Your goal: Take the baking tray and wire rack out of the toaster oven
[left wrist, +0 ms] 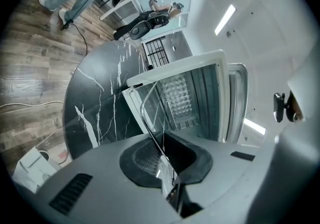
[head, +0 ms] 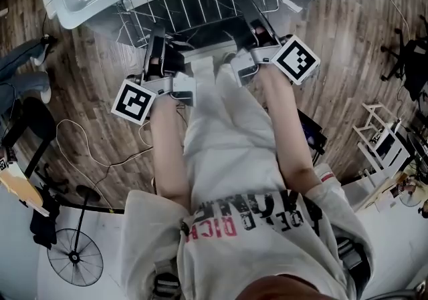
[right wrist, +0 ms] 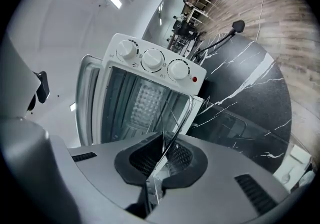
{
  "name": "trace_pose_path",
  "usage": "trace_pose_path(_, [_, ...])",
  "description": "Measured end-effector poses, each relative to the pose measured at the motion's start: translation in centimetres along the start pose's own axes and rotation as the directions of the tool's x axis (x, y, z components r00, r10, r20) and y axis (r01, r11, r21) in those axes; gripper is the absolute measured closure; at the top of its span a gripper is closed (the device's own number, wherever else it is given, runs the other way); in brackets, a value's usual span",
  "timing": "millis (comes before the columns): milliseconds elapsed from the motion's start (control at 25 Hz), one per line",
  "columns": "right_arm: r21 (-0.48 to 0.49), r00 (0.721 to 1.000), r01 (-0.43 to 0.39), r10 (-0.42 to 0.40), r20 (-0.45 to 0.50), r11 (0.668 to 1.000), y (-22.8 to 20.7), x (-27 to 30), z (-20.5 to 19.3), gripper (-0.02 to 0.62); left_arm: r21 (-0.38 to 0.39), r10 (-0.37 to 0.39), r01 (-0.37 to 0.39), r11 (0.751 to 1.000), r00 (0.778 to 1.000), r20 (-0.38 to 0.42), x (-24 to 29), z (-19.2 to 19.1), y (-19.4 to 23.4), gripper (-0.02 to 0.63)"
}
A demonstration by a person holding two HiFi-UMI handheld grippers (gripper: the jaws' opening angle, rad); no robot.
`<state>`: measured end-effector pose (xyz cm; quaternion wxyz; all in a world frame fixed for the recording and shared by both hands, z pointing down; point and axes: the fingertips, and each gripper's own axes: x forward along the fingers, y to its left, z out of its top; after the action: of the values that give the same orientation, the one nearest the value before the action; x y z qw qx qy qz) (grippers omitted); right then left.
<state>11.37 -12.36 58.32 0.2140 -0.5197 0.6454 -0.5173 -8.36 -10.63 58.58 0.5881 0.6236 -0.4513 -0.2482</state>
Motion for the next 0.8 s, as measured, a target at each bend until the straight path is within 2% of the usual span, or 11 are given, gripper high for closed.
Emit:
trace_pose_path(480, [0.002, 0.999, 0.007, -0.007, -0.038, 1.000, -0.3, -2.5, -0.8, 0.586, -0.013, -0.014, 0.014, 1.000, 0.999, 0.051, -2.3, -1.7, -0.4, 0.598])
trace_pose_path(800, [-0.011, 0.998, -0.021, 0.021, -0.053, 1.000, 0.1, -2.3, -0.9, 0.586, -0.002, -0.003, 0.003, 1.000, 0.998, 0.062, -2.6, -1.4, -0.1, 0.598])
